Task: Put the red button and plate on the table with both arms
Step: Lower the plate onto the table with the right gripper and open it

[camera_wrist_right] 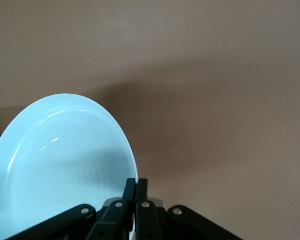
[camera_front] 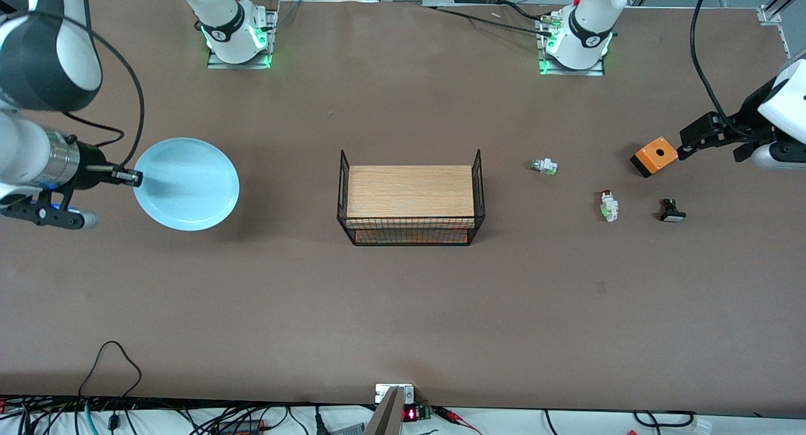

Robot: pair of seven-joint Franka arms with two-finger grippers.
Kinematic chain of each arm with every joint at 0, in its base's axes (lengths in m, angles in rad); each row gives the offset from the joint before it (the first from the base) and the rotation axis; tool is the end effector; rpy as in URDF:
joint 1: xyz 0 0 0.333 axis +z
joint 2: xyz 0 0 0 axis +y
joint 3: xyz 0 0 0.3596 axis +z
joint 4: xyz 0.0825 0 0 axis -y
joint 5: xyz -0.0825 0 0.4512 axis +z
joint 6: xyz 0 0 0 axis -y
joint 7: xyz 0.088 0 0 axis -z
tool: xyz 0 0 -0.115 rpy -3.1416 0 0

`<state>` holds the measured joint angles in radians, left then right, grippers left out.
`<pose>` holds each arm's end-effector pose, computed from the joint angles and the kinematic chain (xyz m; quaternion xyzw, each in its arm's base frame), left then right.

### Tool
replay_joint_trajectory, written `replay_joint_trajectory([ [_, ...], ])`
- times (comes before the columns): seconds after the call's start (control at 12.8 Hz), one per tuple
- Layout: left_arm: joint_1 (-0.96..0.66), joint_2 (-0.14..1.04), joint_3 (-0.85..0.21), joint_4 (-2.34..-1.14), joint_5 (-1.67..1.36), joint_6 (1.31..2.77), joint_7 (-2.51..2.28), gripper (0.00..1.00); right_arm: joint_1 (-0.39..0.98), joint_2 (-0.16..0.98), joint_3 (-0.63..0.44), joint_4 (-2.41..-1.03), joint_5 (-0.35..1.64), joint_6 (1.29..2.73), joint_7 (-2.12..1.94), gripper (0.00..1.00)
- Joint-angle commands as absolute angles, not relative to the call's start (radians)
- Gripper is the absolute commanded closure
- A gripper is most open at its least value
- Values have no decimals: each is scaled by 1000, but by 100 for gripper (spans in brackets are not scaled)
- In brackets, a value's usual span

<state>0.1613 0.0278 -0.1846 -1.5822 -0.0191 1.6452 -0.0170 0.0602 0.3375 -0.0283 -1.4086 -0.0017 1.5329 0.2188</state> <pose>0.6382 -0.0153 0.6434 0.9998 -0.0025 0.0176 0.0124 0.7168 0.0255 0.5166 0.9900 -0.0924 -0.1048 0.0188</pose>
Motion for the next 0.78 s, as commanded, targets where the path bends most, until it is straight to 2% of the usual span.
replay_joint_trajectory([
  [0.0, 175, -8, -190, -1620, -43, 1663, -31, 0, 5, 391, -11, -1407, 18, 1615, 141, 100],
  [0.31, 184, 5, -181, -1598, -31, 1666, -14, 0, -5, 489, -9, -1408, 34, 1799, 78, 100],
  [0.71, 184, 11, -187, -1589, -31, 1649, -15, 0, -86, 629, -9, -1419, 92, 2020, -79, 100],
])
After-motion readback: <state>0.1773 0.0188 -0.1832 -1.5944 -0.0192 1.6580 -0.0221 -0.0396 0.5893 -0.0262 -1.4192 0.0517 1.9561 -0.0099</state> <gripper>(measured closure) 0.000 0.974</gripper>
